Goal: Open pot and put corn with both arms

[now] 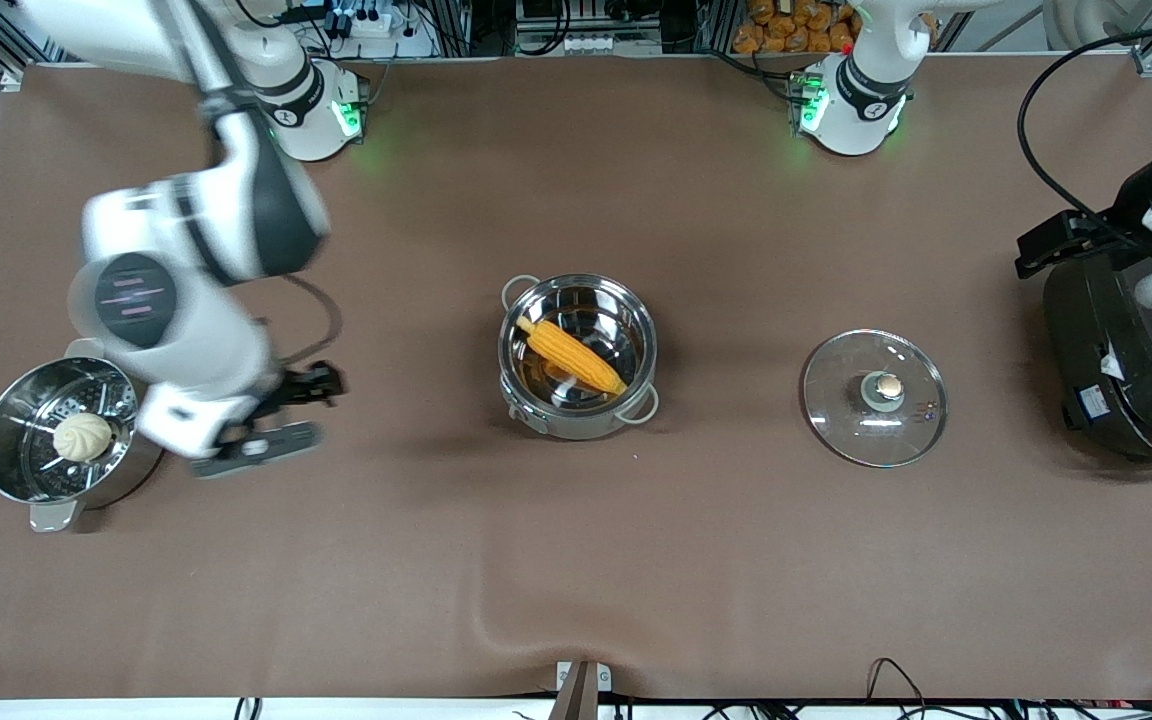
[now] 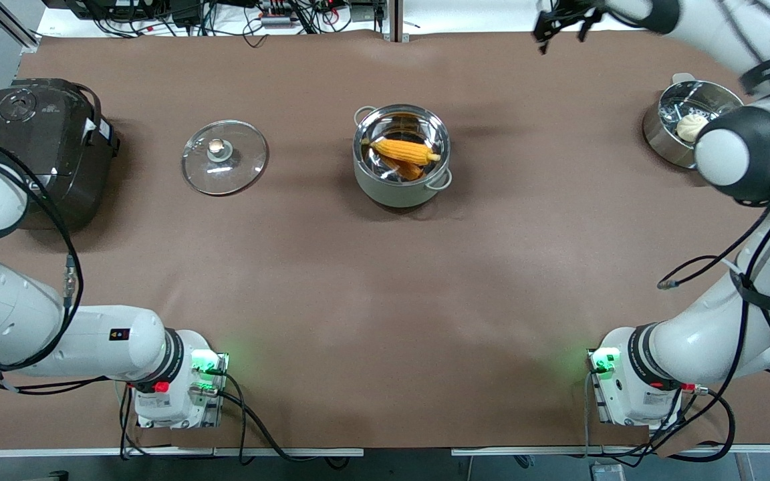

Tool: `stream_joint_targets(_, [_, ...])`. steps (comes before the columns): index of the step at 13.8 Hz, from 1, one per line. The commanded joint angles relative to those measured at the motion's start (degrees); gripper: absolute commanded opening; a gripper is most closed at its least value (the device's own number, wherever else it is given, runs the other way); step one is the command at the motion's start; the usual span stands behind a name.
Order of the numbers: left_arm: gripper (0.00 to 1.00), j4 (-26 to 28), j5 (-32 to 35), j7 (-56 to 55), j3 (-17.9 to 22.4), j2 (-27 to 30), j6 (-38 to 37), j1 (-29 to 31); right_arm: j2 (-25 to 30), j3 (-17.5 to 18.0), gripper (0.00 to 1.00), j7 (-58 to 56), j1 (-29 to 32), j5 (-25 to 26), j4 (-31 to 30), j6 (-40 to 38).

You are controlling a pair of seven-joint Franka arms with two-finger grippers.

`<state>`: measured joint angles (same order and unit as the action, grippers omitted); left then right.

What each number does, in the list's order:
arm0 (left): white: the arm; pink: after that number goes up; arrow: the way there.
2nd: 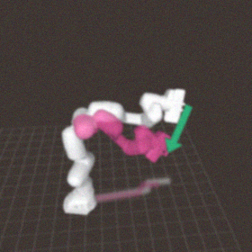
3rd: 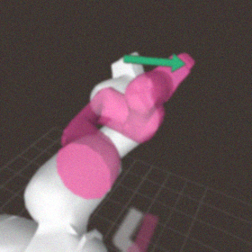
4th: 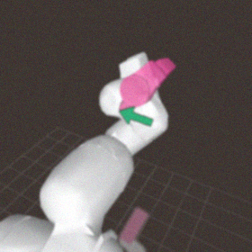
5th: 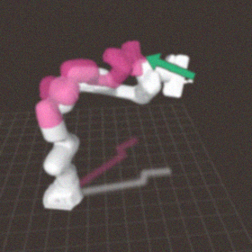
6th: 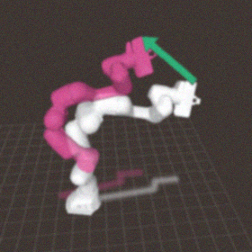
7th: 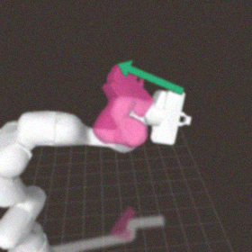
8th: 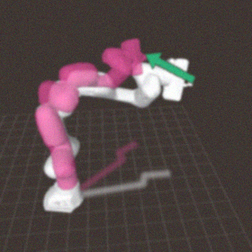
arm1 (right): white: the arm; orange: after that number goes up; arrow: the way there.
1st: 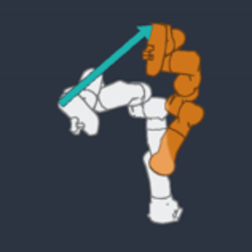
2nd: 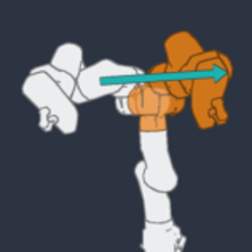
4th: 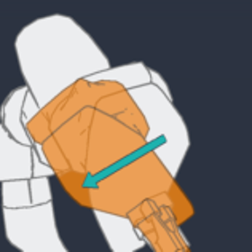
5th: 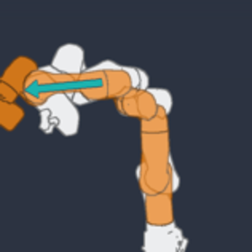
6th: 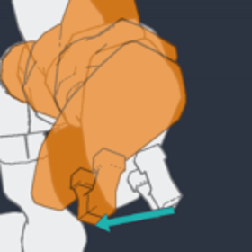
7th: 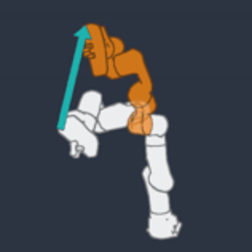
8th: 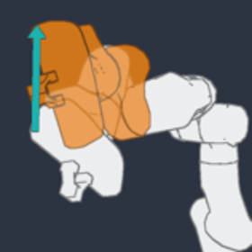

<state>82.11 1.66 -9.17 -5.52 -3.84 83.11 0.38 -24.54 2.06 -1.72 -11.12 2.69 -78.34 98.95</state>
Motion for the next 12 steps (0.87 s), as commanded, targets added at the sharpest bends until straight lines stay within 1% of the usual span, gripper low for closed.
stream_joint_targets(1, [1.00,1.2,-0.5,0.4,0.2,4.0,-1.7,0.4,8.0,1.3,1.00,-1.3,4.4,-3.3,-6.6,-1.2])
stream_joint_targets(4, [1.00,1.1,-1.6,1.0,0.5,4.3,-1.5,0.3,17.7,1.2,1.00,-1.3,8.9,-3.4,-13.6,-1.4])
stream_joint_targets(6, [1.00,1.0,-1.8,0.3,0.6,3.8,-0.9,-0.2,21.7,1.0,1.00,-1.3,12.8,-3.4,-14.0,-5.2])
stream_joint_targets(7, [1.00,1.0,-1.9,0.7,0.5,3.4,-0.7,0.1,22.9,0.3,1.00,-1.1,13.7,-3.4,-13.9,-7.2])
stream_joint_targets(9, [1.00,0.9,-1.6,1.5,0.6,2.3,-0.7,0.0,24.2,-3.5,1.00,-0.5,13.7,-3.4,-13.7,-9.0])
stream_joint_targets(10, [1.00,0.9,-1.5,1.3,0.7,2.2,-0.7,0.0,24.7,-4.8,1.00,-0.5,13.7,-3.4,-13.7,-9.3])
stream_joint_targets(11, [1.00,0.9,-1.6,1.1,0.7,2.2,-0.7,-0.2,25.1,-5.9,1.00,-0.5,13.6,-3.3,-13.2,-10.2])
stream_joint_targets(12, [1.00,0.8,-1.7,0.2,0.6,2.1,-0.7,0.2,25.2,-6.1,1.00,0.8,13.7,-3.2,-12.0,-11.6])
